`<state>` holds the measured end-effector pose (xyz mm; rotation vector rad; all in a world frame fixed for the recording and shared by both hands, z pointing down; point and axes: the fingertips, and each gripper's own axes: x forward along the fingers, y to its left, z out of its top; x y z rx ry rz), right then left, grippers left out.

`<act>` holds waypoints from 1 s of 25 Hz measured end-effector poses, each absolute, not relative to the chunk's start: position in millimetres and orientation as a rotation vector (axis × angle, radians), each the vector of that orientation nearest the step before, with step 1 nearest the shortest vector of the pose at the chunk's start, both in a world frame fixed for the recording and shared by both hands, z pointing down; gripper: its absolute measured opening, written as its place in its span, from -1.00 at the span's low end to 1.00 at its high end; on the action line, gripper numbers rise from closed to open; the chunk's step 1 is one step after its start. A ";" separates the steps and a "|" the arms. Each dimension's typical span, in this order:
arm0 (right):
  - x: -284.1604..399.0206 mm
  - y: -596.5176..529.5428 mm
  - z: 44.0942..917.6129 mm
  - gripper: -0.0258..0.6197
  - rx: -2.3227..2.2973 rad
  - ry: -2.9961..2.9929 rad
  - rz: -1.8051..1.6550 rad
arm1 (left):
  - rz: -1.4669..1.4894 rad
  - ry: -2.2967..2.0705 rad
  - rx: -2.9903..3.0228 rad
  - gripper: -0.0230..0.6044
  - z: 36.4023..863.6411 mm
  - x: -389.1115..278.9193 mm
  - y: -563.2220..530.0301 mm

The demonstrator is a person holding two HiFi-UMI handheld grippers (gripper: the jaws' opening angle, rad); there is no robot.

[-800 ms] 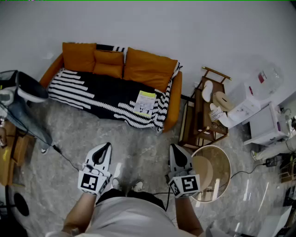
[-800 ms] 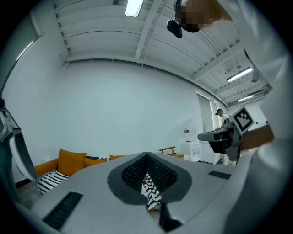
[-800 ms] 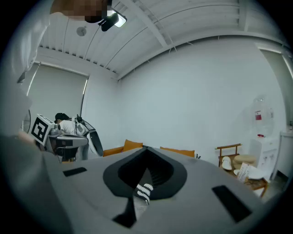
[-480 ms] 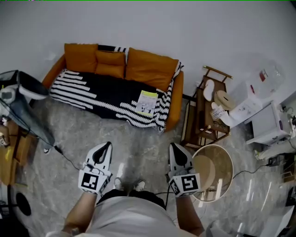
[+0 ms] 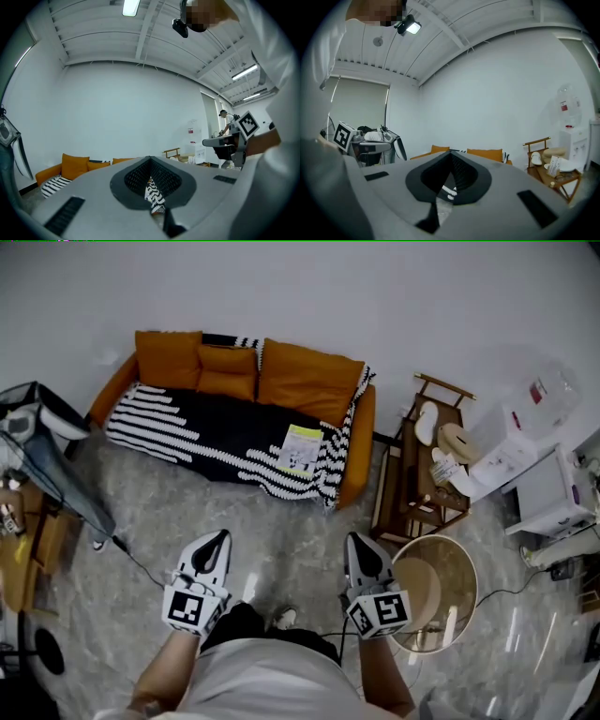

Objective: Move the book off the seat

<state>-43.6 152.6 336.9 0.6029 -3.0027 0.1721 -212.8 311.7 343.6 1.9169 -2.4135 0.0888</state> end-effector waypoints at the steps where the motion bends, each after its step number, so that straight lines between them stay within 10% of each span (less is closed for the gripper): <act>1: -41.5 151.0 339.6 -0.85 0.607 -3.000 0.180 | 0.087 -2.417 1.913 -0.87 343.4 -211.5 311.7; 25: -195.5 12.5 345.2 -0.85 0.672 -2.852 0.147 | -0.081 -2.261 1.945 -0.87 380.0 -379.3 134.2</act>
